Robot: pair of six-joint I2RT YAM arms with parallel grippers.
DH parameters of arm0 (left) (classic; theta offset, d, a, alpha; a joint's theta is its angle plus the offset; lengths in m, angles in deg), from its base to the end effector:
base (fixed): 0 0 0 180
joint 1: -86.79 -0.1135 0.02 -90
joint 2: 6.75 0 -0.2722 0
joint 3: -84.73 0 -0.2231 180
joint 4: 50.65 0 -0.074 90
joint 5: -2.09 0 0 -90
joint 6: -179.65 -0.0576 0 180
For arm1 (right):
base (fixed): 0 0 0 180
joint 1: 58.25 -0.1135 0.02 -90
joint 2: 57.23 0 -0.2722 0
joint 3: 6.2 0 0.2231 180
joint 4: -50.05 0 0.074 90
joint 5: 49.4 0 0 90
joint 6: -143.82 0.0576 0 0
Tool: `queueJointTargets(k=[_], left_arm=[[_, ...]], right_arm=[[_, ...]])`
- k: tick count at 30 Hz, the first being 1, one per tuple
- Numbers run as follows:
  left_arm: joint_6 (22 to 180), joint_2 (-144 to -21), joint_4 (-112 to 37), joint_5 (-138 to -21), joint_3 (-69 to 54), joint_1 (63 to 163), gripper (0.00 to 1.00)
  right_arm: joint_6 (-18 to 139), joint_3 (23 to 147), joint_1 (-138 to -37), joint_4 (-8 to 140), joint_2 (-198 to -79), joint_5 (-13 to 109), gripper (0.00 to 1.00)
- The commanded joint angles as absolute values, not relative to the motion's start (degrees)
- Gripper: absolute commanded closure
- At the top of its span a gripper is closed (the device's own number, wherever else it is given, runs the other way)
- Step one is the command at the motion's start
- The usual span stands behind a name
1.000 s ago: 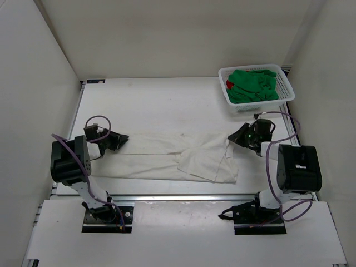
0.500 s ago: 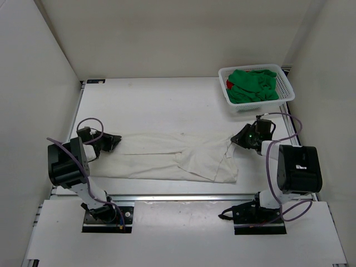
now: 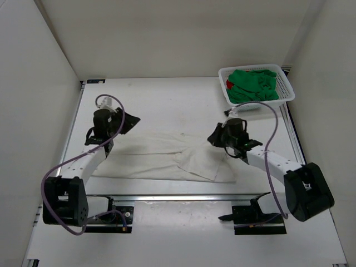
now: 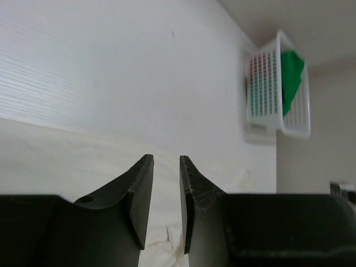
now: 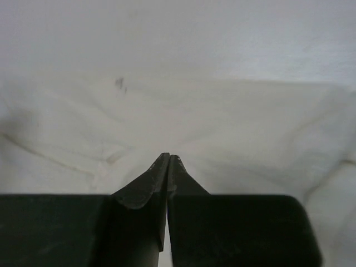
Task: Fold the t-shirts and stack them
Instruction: Rotate the tshirt 90 degrees
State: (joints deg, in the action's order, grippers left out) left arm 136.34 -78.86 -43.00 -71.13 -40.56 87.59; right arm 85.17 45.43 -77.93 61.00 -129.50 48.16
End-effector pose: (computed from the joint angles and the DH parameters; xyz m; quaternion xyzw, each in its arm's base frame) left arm 0.2660 -0.0203 0.2511 -0.2532 0.7991 -0.3266 0.4367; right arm 0.2400 0.0939 0.2255 0.0565 0.8697 0.2617 0.4146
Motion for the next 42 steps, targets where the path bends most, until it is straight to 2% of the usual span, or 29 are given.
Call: queueJointTargets(k=[1, 6, 10, 13, 14, 16, 17, 18, 19, 20, 21, 22, 25, 27, 29, 33, 35, 38, 42], left_arm=[[128.4, -77.1, -35.1, -73.1, -40.9, 94.3, 0.64], [125.6, -72.7, -30.9, -71.5, -44.3, 97.9, 0.63], [124.5, -68.5, -29.3, -70.2, -46.6, 96.7, 0.62], [123.7, -66.1, -27.5, -70.2, -46.0, 96.3, 0.61], [123.1, -66.1, -26.1, -69.8, -45.7, 96.3, 0.60], [122.6, -66.5, -23.9, -68.7, -44.3, 95.8, 0.60], [122.4, -66.9, -23.6, -68.0, -44.2, 95.8, 0.59], [122.2, -67.0, -22.4, -67.5, -43.7, 95.5, 0.60], [122.0, -67.2, -22.0, -66.7, -43.4, 95.6, 0.59], [121.8, -67.1, -21.3, -67.4, -43.4, 95.7, 0.59], [121.5, -66.7, -20.4, -67.4, -43.0, 95.7, 0.58], [121.3, -66.3, -19.7, -67.8, -42.7, 95.7, 0.57], [120.3, -65.8, -17.7, -68.2, -41.6, 94.9, 0.55], [118.7, -66.0, -16.7, -69.3, -40.3, 95.0, 0.53], [117.8, -66.8, -14.7, -70.4, -38.5, 95.7, 0.55], [116.4, -66.6, -13.0, -72.2, -37.6, 98.4, 0.62], [116.2, -65.5, -13.5, -70.9, -38.6, 96.8, 0.63], [115.1, -65.0, -12.1, -67.3, -38.8, 93.2, 0.62], [114.5, -66.2, -10.9, -67.5, -36.6, 94.3, 0.61]], right_arm=[[83.4, 45.0, -85.0, 62.7, -135.2, 47.3, 1.00], [82.2, 50.3, -89.1, 61.9, -149.1, 49.6, 1.00], [81.2, 62.5, -87.6, 62.7, -162.7, 53.6, 1.00], [79.1, 80.3, -86.7, 67.8, -176.3, 54.8, 1.00], [78.6, 90.9, -86.6, 72.7, -179.2, 56.6, 1.00], [77.9, 109.7, -87.3, 81.9, -192.9, 58.4, 1.00], [77.1, 126.0, -87.2, 85.3, -196.9, 59.1, 1.00], [76.7, 146.4, -87.2, 93.1, -206.2, 61.4, 1.00], [77.1, 157.8, -87.3, 99.5, -215.9, 62.3, 1.00], [79.5, 168.7, -86.8, 97.8, -218.5, 67.4, 1.00], [82.4, 155.6, -86.0, 89.7, -210.8, 71.2, 1.00], [82.0, 148.0, -86.1, 86.0, -203.8, 70.0, 1.00], [72.6, 141.3, -88.6, 88.8, -189.9, 61.8, 1.00], [70.5, 138.5, -89.2, 89.7, -182.9, 60.3, 1.00], [70.3, 130.5, -88.5, 86.3, -172.8, 59.9, 0.99], [75.8, 99.1, -89.0, 73.2, -153.2, 59.4, 0.98], [79.6, 82.1, -91.3, 63.9, -148.1, 58.9, 0.94], [82.2, 70.2, -96.0, 58.1, -146.6, 58.7, 0.92], [85.4, 64.9, -101.0, 50.4, -150.0, 59.3, 0.88]])
